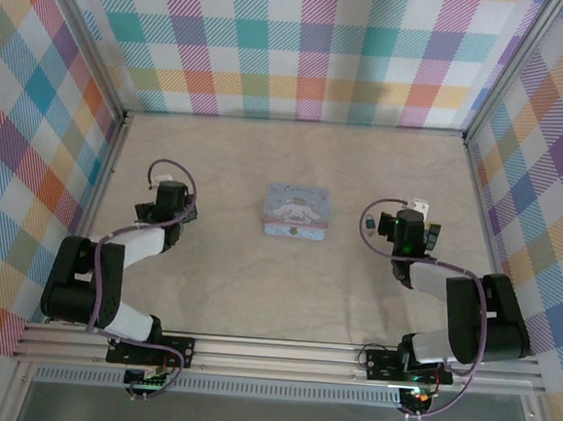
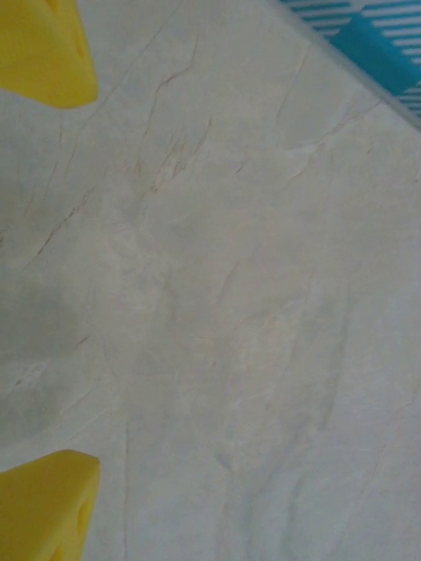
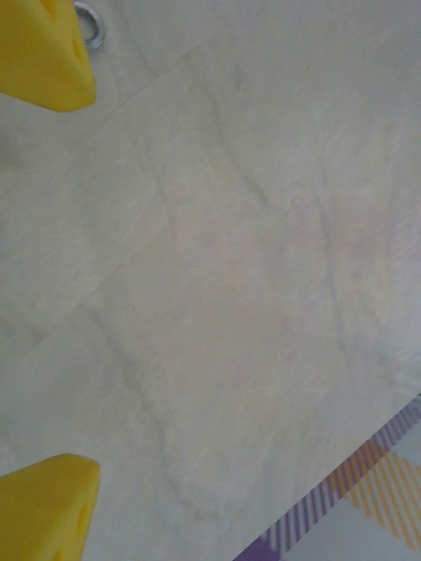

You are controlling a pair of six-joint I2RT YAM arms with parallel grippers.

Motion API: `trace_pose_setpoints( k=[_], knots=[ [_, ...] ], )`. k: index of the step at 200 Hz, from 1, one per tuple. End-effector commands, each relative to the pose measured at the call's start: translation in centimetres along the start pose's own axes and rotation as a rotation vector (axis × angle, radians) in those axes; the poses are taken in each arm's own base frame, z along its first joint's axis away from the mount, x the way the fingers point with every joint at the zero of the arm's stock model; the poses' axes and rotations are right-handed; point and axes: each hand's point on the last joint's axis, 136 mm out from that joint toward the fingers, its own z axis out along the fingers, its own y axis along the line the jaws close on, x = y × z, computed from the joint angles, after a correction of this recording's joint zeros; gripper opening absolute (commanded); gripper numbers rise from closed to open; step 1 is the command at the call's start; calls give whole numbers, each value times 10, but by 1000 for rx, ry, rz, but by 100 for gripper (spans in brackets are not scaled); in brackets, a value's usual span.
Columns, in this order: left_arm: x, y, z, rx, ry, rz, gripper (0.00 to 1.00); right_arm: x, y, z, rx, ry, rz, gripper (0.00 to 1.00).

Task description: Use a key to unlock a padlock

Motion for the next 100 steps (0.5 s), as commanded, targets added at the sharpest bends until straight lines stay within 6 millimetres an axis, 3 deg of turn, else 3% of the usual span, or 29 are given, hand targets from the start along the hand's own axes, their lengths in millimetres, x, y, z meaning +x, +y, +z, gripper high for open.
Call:
trace_pose_setpoints(
  k=[1, 14, 29, 39, 53, 100],
  knots=[
    [-36, -7, -6, 57, -216, -62, 100, -36, 9, 2, -92, -196, 49, 100],
    [-32, -7, -2, 68, -247, -72, 100, -35, 24, -1, -210, -197, 28, 100],
    [-28, -32, 0, 196, -223, 2, 100, -20, 32, -1, -273, -195, 11, 100],
    [-22, -47, -3, 291, -221, 42, 100, -27, 25, 5, -224, -223, 34, 100],
    [-18, -41, -1, 276, -271, 18, 100, -23, 23, 16, -212, -140, 44, 100],
    [-17, -36, -1, 239, -253, 9, 100, -21, 23, 14, -224, -132, 46, 100]
  ],
)
